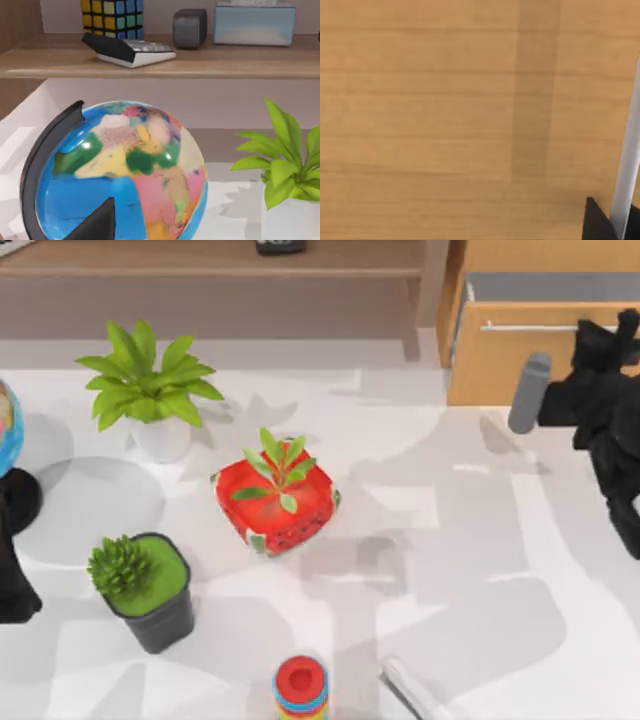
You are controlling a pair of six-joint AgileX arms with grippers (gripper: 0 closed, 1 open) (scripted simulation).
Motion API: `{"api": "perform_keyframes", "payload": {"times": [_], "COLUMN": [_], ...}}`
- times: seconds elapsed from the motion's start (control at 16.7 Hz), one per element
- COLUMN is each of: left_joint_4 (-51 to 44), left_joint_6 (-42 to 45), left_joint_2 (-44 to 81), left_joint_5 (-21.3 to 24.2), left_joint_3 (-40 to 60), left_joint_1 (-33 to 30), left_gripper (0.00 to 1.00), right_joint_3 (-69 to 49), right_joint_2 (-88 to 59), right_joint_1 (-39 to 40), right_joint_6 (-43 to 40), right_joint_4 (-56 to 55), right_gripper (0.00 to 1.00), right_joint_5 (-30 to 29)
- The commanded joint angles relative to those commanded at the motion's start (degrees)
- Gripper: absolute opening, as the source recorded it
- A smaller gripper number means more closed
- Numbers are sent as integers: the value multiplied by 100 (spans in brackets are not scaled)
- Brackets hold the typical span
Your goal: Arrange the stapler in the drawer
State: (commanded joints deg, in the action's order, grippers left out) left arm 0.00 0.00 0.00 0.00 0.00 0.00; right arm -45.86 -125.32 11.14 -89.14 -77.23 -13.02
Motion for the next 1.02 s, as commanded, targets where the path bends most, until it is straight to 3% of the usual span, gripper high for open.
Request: {"api": "perform_keyframes", "payload": {"times": [0.54,1.02], "left_joint_4": [0,0], "left_joint_6": [0,0], "left_joint_2": [0,0], "left_joint_5": [0,0], "left_joint_3": [0,0], "left_joint_1": [0,0], "left_gripper": [100,100], "right_joint_3": [240,1438], "right_joint_2": [203,580], "right_joint_1": [66,207], "right_joint_6": [9,17], "right_joint_4": [-249,-906], "right_gripper": [0,0], "right_joint_5": [-61,-255]}}
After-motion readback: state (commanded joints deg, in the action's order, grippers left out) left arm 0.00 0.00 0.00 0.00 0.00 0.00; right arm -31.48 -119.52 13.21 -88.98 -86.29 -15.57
